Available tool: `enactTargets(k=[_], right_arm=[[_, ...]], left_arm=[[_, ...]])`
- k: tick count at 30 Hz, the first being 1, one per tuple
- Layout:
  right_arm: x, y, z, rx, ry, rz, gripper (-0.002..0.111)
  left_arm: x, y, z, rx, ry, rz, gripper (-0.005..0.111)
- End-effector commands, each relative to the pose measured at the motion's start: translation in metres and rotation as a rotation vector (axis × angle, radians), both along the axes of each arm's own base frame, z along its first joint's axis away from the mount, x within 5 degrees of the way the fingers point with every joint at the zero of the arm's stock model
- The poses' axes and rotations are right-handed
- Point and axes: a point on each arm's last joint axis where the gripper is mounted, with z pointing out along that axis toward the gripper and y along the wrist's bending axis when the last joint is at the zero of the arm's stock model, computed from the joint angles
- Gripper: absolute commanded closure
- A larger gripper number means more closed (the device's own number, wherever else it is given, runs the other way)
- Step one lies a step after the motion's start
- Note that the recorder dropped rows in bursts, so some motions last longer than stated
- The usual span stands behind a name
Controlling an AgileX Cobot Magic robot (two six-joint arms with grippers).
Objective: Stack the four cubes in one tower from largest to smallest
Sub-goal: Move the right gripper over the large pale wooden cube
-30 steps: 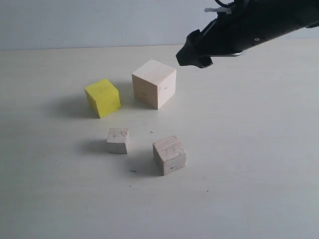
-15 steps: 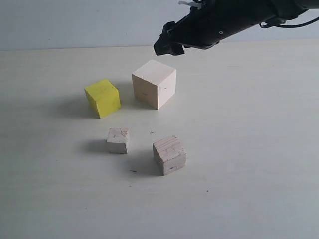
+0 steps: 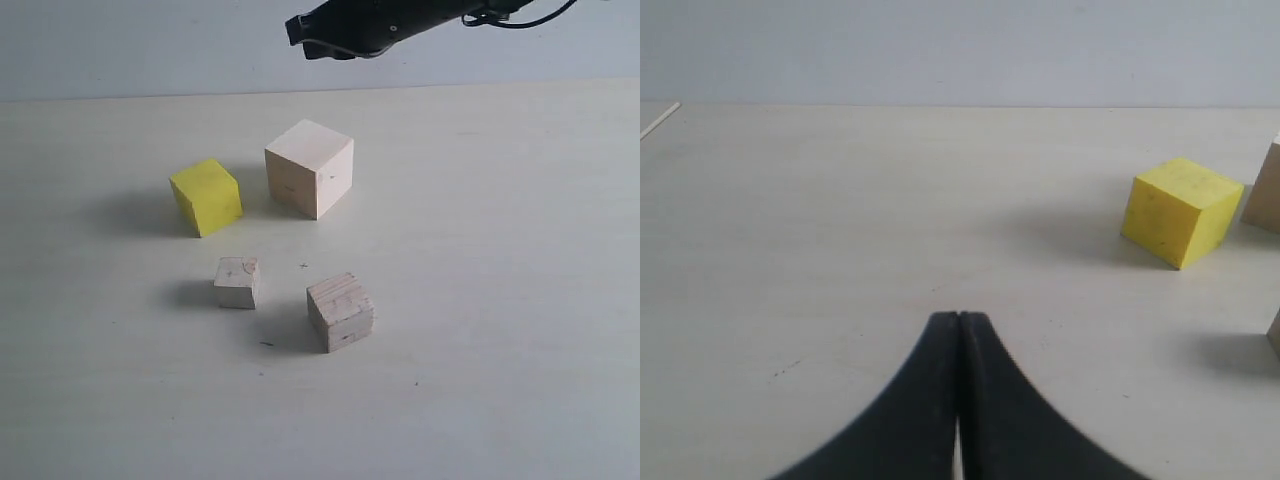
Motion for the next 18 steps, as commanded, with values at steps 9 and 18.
enactTargets(k=[9,18], right_arm=[[0.041,0.004,-0.08,-0.105,0.159,-0.025,0.108],[0.061,-0.002,-0.067,0.019,0.138,-0.092,0.108]], left_arm=[[0.0,0.0,0.0,0.002,-0.009,-0.005,0.107],[0.0,0.0,0.0,0.002,-0.009,-0.005,0.107]])
